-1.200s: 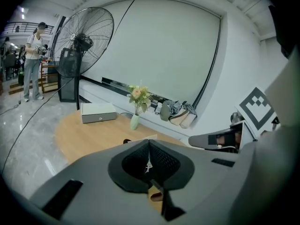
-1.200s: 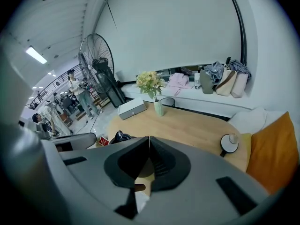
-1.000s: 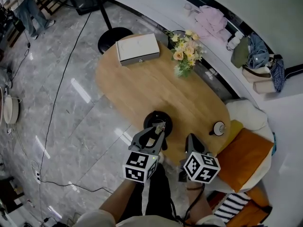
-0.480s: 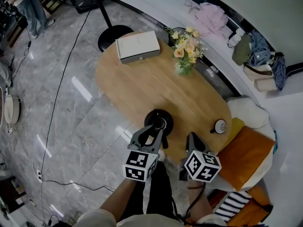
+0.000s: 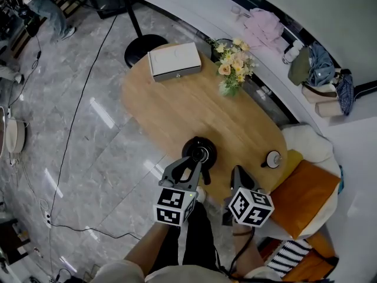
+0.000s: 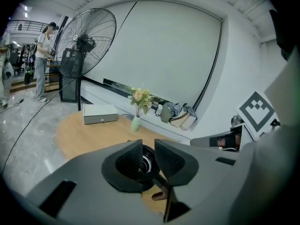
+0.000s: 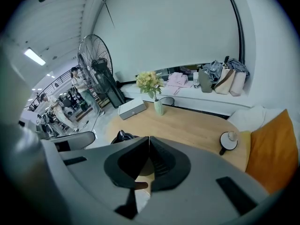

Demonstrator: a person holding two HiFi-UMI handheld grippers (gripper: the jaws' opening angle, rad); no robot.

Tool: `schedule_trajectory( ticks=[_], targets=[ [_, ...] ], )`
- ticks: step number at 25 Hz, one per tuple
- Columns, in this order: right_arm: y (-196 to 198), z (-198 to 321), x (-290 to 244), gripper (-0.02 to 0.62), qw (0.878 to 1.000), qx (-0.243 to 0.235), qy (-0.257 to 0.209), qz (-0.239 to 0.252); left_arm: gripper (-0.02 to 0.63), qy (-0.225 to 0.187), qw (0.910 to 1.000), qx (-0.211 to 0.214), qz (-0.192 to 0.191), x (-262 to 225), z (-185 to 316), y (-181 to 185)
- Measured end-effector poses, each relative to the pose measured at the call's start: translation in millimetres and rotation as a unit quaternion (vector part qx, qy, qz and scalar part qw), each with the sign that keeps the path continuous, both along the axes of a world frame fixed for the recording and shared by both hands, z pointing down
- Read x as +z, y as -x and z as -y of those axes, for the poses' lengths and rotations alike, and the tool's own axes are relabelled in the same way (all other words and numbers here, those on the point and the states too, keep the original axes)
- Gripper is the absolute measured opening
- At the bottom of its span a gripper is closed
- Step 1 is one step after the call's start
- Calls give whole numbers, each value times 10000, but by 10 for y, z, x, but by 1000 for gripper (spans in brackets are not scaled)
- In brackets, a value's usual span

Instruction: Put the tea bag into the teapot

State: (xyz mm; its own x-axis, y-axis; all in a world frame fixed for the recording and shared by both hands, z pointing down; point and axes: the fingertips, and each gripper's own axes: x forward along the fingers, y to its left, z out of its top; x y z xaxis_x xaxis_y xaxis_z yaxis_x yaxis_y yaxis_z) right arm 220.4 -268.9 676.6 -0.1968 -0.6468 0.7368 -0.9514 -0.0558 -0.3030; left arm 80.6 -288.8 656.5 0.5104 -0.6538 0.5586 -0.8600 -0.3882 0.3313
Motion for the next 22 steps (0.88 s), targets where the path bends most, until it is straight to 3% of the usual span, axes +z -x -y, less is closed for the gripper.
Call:
schedule_trajectory(
  ticks=[9, 22],
  targets=[
    [16, 0, -319, 34, 9997, -15, -233, -22, 52, -289, 9992, -96, 276, -307, -21, 103],
    [159, 57, -1152, 34, 9964, -284, -788, -164, 20, -826, 9956, -334, 276, -1176, -31, 370]
  ],
)
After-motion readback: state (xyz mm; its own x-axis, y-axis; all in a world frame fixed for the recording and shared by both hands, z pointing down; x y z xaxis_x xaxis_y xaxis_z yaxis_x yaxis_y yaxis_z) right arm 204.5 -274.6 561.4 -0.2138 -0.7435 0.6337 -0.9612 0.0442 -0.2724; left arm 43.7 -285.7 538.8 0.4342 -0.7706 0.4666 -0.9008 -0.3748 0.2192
